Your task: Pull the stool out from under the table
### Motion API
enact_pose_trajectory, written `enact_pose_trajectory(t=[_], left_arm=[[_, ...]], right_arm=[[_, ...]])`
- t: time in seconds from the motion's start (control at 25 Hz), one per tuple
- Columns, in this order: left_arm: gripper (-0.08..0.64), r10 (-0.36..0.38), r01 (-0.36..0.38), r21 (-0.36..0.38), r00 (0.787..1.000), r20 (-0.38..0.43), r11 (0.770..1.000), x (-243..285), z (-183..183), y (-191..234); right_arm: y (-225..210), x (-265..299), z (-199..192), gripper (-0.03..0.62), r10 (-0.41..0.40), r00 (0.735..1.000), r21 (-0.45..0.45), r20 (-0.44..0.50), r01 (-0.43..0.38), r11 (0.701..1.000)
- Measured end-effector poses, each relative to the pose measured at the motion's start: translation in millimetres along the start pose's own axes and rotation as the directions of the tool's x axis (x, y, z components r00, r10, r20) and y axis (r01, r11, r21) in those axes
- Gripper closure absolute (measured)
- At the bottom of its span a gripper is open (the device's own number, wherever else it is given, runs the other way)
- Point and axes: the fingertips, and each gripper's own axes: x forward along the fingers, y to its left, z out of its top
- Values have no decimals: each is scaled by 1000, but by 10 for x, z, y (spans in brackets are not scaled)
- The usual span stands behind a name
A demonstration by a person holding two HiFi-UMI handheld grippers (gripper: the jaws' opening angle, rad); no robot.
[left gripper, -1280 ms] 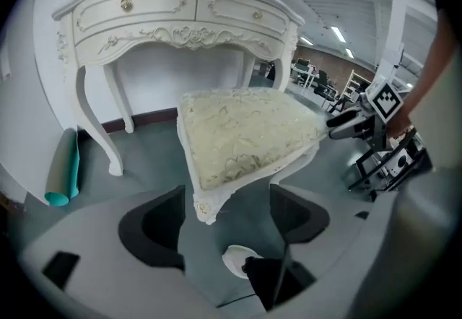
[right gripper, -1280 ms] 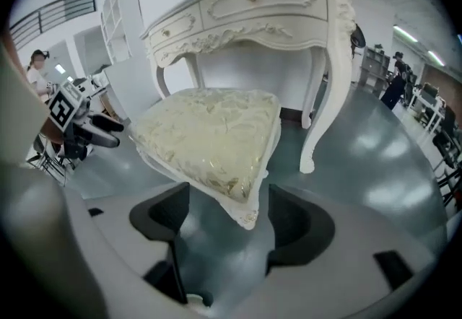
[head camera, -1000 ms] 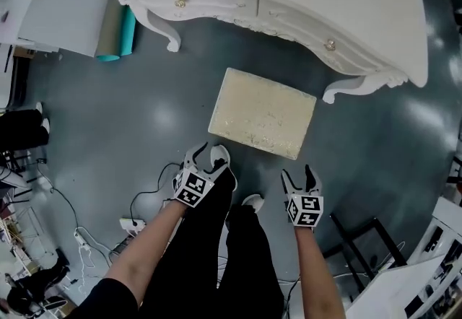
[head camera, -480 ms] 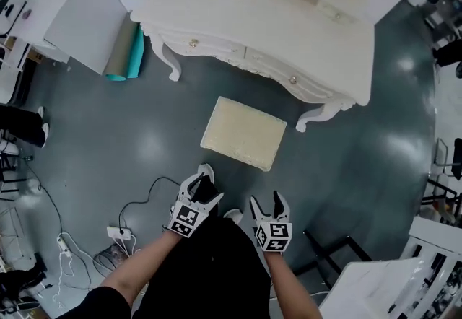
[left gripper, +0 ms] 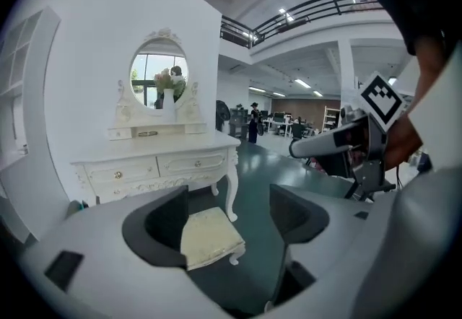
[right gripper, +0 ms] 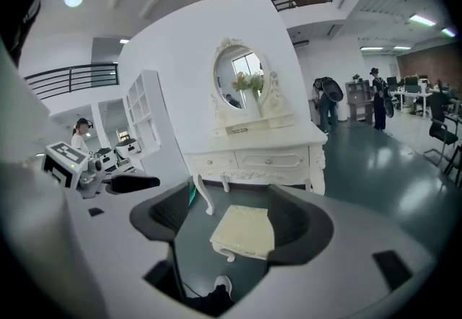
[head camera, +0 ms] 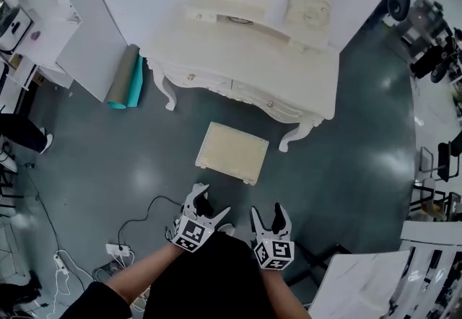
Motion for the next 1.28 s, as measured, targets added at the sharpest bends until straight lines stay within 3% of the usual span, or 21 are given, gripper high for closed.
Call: enact_pose_trajectory(t=[0.24,0.44,0.56,0.68,0.8,0.96,1.04,1.28], left_arm=[[201,69,-52,-97,983,170,994,-390,879,-71],[241,80,-31,-175,956,283,984,-653,1398,-246],[290,55,0,-163,940,335,987,-780,1643,-362],[334,1,62,-167,935,355,984,-820,1798,-480],[421,-28,104,-190,931,363,976,-825,1894,-540],[546,-94,161,-151,921,377,975,-834,1927,-669],[546,-113,174,-137,924,367,975,-814,1944,-701],[546,-79,113,-88,943,323,990,-807,1989,-642]], right_arm=[[173,-369,704,238,15,998,-67,64,-10,998],[260,-709,1128,241,43,987,8,152,-45,999],[382,-884,1392,286,67,975,9,211,-70,997],[476,-1052,1574,470,95,955,4,281,-100,995],[530,-1098,1655,543,122,942,-18,311,-123,992],[624,-1097,1652,566,152,938,-63,311,-139,988],[648,-1077,1654,568,157,942,-86,297,-137,987],[649,-1063,1746,571,114,941,-154,319,-67,986]])
